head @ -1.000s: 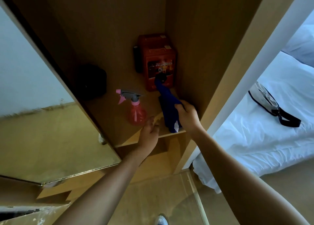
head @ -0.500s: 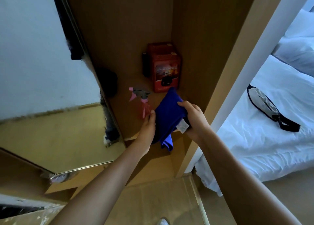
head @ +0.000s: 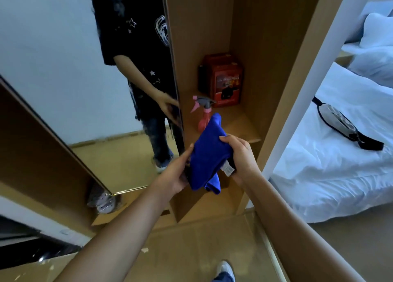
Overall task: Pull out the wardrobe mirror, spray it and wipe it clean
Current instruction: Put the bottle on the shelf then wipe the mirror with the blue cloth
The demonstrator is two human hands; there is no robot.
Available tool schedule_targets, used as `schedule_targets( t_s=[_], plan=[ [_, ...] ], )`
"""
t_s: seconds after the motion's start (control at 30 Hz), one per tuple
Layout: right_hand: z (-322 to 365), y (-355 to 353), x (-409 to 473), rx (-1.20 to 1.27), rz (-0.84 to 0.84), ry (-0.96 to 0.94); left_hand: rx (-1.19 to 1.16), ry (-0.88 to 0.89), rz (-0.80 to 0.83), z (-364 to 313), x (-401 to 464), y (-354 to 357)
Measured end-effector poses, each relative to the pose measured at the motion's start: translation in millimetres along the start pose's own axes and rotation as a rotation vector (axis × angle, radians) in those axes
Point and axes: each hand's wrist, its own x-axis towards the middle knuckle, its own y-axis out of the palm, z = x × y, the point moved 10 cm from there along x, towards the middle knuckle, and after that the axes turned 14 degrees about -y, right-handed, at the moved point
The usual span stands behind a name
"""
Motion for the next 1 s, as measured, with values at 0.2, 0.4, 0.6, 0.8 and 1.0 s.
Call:
schedule_targets(
  t_s=[0.2, 0.4, 0.6, 0.8, 1.0],
  plan=[
    [-26.8, 30.9, -65.5, -0.181, -0.007, -0.037, 0.001, -0.004, -0.104, 20.3, -44.5, -71.2],
    [-68.7, 55.6, -98.1, -0.346, 0.016, -0.050, 0.186, 0.396, -0.349, -19.0, -98.2, -121.2],
    [-116.0, 78.0, -114.9, -0.408, 0.156, 0.063, 0.365, 0.633, -0.266, -57.0, -148.7, -106.3],
    [-119.7, 97.0, -121.9, -0.466, 0.347, 0.153, 0.603, 0.695, -0.220, -68.8, -178.3, -82.1],
    [-44.8, 106.6, -75.0, -0.209, 0.406, 0.070, 0.677, 0.670, -0.185, -73.9, -203.2, -77.7]
  ],
)
